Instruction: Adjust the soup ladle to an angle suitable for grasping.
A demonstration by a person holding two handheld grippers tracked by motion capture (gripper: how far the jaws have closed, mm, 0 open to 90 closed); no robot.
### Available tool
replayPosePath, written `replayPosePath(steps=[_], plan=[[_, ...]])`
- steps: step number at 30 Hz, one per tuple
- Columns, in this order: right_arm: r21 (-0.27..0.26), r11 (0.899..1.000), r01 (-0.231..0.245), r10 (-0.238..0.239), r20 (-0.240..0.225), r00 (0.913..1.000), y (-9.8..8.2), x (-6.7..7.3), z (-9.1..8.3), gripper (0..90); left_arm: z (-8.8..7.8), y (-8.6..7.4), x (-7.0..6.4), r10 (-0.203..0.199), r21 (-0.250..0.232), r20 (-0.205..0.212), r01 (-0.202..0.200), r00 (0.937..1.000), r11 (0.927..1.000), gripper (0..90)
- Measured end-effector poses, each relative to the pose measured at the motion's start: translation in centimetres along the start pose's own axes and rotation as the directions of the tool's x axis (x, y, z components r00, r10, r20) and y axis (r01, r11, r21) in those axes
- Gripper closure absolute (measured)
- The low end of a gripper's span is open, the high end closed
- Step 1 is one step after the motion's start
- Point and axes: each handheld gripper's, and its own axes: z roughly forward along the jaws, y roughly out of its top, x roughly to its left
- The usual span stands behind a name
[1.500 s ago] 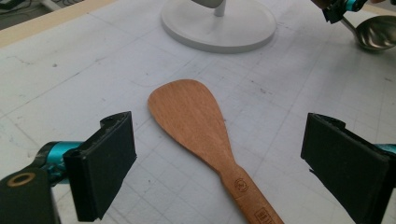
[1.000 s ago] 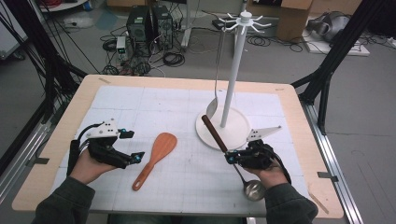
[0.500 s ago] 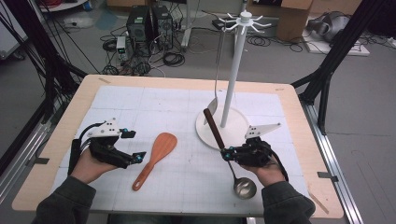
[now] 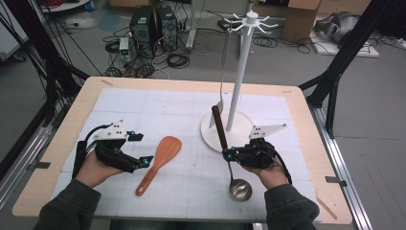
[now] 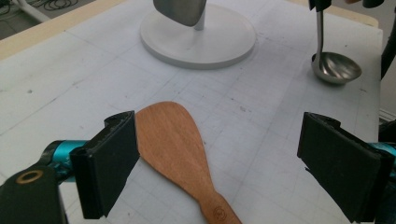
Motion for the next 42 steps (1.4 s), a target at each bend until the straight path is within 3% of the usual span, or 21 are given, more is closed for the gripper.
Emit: replayPosePath(steps=[6,24,42], plan=[[-0.021,1.0,0.005,-0.005,-0.009,0.9999,0.4,0.3,0.3,84.7,0.5,1.0,-0.7,0.024,0.003,0.021,-0.024,0.9995,0.9997,13.9],[-0.059,0.997,0.046,-0.049,-0.034,0.9982,2.4,1.4,2.8,84.7,1.8,3.5,-1.8,0.023,-0.024,0.082,-0.021,0.9964,0.9995,18.6],[-0.066,0.995,0.075,-0.079,-0.052,0.9955,3.5,2.3,4.2,84.7,2.5,6.2,-2.4,0.023,-0.034,0.092,-0.02,0.9955,0.9992,21.3]])
